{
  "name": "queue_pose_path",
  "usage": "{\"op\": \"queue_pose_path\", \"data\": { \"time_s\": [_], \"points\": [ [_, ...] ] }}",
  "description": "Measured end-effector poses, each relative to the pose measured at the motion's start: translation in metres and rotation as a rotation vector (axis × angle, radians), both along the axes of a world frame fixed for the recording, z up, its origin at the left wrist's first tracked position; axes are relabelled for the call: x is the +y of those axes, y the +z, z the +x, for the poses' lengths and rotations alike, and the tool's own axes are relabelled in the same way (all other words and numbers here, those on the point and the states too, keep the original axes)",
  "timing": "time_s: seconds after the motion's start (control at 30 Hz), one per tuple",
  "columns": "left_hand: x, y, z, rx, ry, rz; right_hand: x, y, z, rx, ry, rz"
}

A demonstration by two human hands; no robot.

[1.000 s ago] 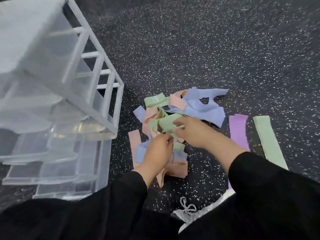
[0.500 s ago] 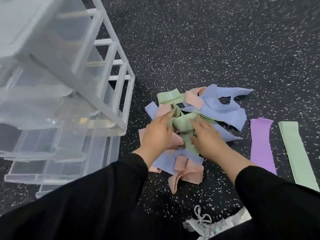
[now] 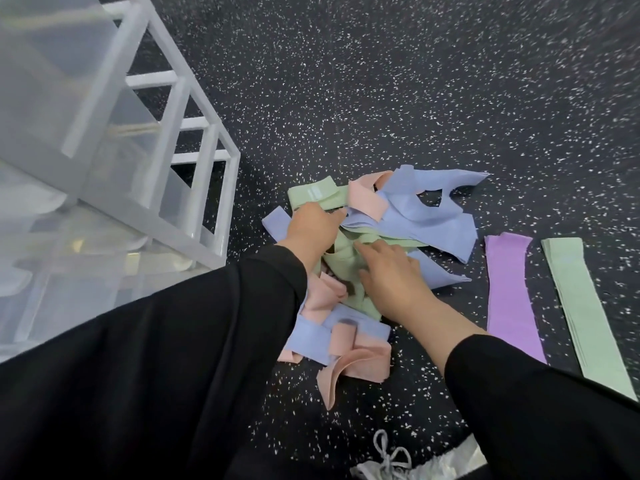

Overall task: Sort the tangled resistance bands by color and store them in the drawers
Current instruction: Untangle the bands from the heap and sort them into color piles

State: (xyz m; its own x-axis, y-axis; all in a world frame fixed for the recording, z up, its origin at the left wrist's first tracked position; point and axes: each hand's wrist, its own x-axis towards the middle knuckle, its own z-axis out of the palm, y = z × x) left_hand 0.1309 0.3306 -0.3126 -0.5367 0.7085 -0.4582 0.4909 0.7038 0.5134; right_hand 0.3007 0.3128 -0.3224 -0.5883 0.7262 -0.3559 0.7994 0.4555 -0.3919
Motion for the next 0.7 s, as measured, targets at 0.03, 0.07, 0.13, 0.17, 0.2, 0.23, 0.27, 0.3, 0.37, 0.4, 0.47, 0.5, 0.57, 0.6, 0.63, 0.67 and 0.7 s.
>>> {"op": "queue_pose_path", "data": {
  "time_s": [0.03, 0.07, 0.13, 0.17, 0.2, 0.23, 0.27, 0.3, 0.37, 0.4, 0.47, 0.5, 0.57, 0.6, 0.63, 0.67, 0.7],
  "points": [
    [0.001, -0.003, 0.0, -0.019, 0.037, 0.013, 0.0, 0.0, 0.0, -0.005, -0.003, 0.004],
    [0.001, -0.005, 0.0, -0.034, 0.064, 0.024, 0.001, -0.001, 0.0, -0.003, -0.009, 0.006],
    [-0.002, -0.007, 0.002, -0.06, 0.115, 0.022, 0.001, -0.001, 0.0, 0.005, -0.03, 0.003],
    [-0.005, -0.009, 0.004, -0.078, 0.15, 0.044, 0.002, -0.002, 0.001, 0.01, -0.043, 0.0],
    [-0.007, -0.01, 0.006, -0.1, 0.189, 0.089, 0.003, -0.002, 0.001, 0.018, -0.056, 0.0],
    [-0.011, -0.011, 0.008, -0.13, 0.229, 0.138, 0.004, -0.001, 0.001, 0.027, -0.067, 0.0],
    [-0.016, -0.011, 0.01, -0.165, 0.261, 0.19, 0.005, -0.001, 0.002, 0.034, -0.076, -0.005],
    [-0.021, -0.009, 0.01, -0.196, 0.288, 0.241, 0.006, 0.0, 0.003, 0.04, -0.082, -0.014],
    [-0.033, -0.002, 0.011, -0.236, 0.312, 0.331, 0.006, 0.002, 0.003, 0.051, -0.086, -0.03],
    [-0.039, 0.003, 0.011, -0.245, 0.315, 0.373, 0.005, 0.004, 0.003, 0.061, -0.088, -0.034],
    [-0.05, 0.015, 0.012, -0.256, 0.323, 0.452, 0.003, 0.008, 0.003, 0.09, -0.101, -0.046],
    [-0.055, 0.022, 0.014, -0.265, 0.323, 0.488, 0.002, 0.011, 0.003, 0.106, -0.109, -0.062],
    [-0.067, 0.039, 0.019, -0.3, 0.331, 0.542, -0.001, 0.019, 0.004, 0.142, -0.125, -0.105],
    [-0.072, 0.047, 0.021, -0.321, 0.336, 0.565, -0.002, 0.023, 0.006, 0.172, -0.134, -0.116],
    [-0.078, 0.054, 0.023, -0.338, 0.34, 0.588, -0.002, 0.029, 0.007, 0.216, -0.149, -0.113],
    [-0.082, 0.062, 0.025, -0.346, 0.337, 0.61, -0.003, 0.035, 0.007, 0.278, -0.168, -0.092],
    [-0.087, 0.069, 0.028, -0.349, 0.331, 0.628, -0.004, 0.042, 0.008, 0.356, -0.196, -0.069]
  ]
}}
